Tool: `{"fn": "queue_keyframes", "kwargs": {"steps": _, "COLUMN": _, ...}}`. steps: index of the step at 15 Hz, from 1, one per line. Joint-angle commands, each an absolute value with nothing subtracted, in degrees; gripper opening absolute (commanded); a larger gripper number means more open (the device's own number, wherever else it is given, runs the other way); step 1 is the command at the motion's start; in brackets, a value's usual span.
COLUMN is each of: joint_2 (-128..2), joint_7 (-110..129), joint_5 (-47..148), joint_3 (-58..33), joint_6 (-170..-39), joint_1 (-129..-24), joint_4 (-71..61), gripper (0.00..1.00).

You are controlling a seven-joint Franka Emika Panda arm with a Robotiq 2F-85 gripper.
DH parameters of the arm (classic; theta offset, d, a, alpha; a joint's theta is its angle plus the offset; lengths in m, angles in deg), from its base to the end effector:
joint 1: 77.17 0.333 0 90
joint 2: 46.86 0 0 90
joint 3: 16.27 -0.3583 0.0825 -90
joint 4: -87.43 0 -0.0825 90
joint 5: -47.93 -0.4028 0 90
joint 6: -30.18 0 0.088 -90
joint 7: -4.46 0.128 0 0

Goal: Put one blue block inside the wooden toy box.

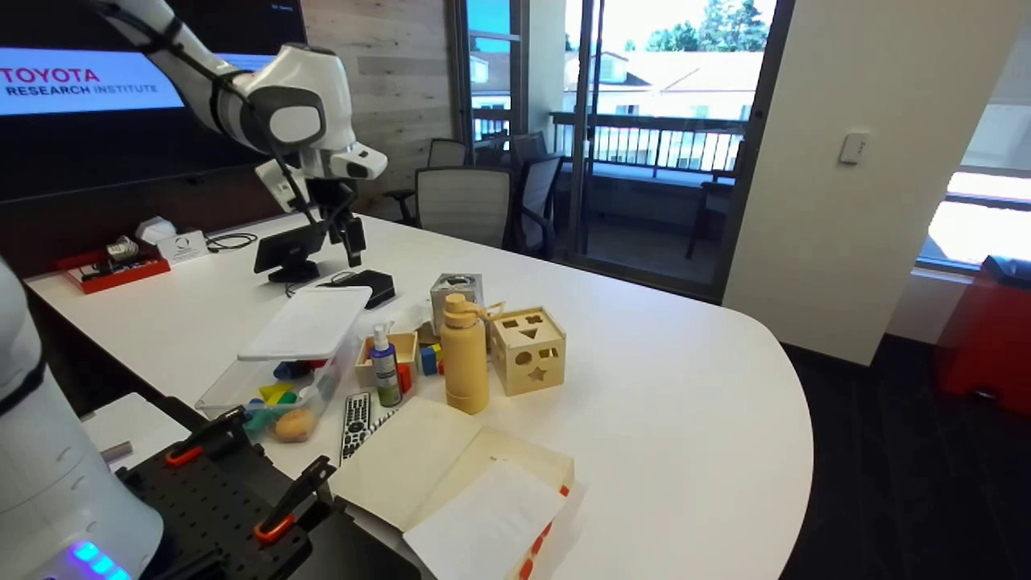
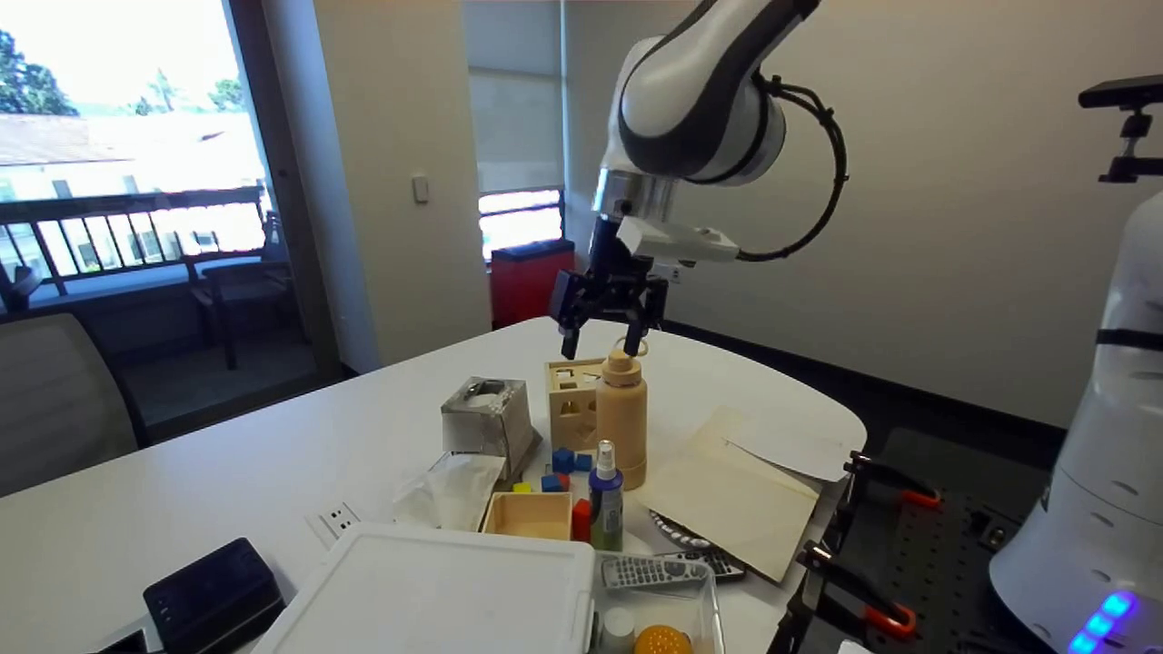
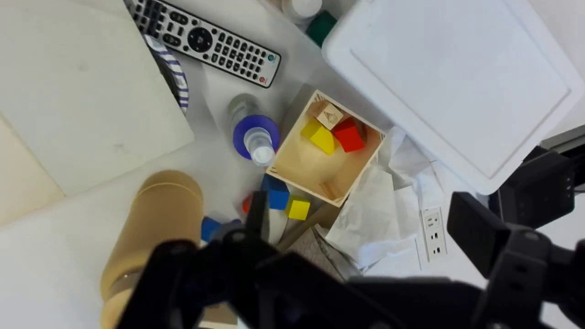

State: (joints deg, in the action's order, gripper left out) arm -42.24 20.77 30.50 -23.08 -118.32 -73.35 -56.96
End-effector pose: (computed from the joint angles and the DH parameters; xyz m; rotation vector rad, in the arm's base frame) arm 0.4748 0.0864 0.3289 -2.8943 0.5067 -0.1594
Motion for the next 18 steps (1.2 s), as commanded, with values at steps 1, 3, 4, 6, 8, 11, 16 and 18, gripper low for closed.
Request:
{"fn": "queue_keyframes", "kwargs": {"steps": 1, "joint_2": -52.1, "joint_7": 31.3, "joint_5": 39.2, "joint_3": -24.4, "joint_6": -133.5, "joint_1": -72.4, "joint_4": -56.7, "gripper": 1.00}}
{"fn": "queue_keyframes", "kwargs": {"steps": 3, "joint_2": -57.0, "joint_7": 40.7, "joint_5": 50.9, "joint_3": -20.9, "joint_6": -140.1, "joint_1": -70.9, "joint_4": -56.2, "gripper": 1.00}}
{"fn": "queue_keyframes", "kwargs": {"steps": 4, "joint_2": -59.2, "joint_7": 45.4, "joint_5": 56.5, "joint_3": -16.4, "joint_6": -141.2, "joint_1": -67.6, "joint_4": -54.9, "gripper": 1.00}}
{"fn": "queue_keyframes", "kwargs": {"steps": 6, "joint_2": -64.4, "joint_7": 55.0, "joint_5": 67.3, "joint_3": -8.6, "joint_6": -142.3, "joint_1": -62.2, "joint_4": -50.9, "gripper": 1.00}}
{"fn": "queue_keyframes", "kwargs": {"steps": 8, "joint_2": -68.8, "joint_7": 60.0, "joint_5": 70.6, "joint_3": -3.9, "joint_6": -141.8, "joint_1": -58.0, "joint_4": -46.8, "gripper": 1.00}}
{"fn": "queue_keyframes", "kwargs": {"steps": 11, "joint_2": -73.6, "joint_7": 62.5, "joint_5": 69.3, "joint_3": -2.9, "joint_6": -141.0, "joint_1": -55.6, "joint_4": -42.2, "gripper": 1.00}}
{"fn": "queue_keyframes", "kwargs": {"steps": 16, "joint_2": -80.0, "joint_7": 60.7, "joint_5": 62.3, "joint_3": -3.3, "joint_6": -139.4, "joint_1": -53.8, "joint_4": -36.0, "gripper": 1.00}}
{"fn": "queue_keyframes", "kwargs": {"steps": 18, "joint_2": -82.1, "joint_7": 59.6, "joint_5": 58.6, "joint_3": -3.7, "joint_6": -138.8, "joint_1": -54.1, "joint_4": -33.9, "gripper": 1.00}}
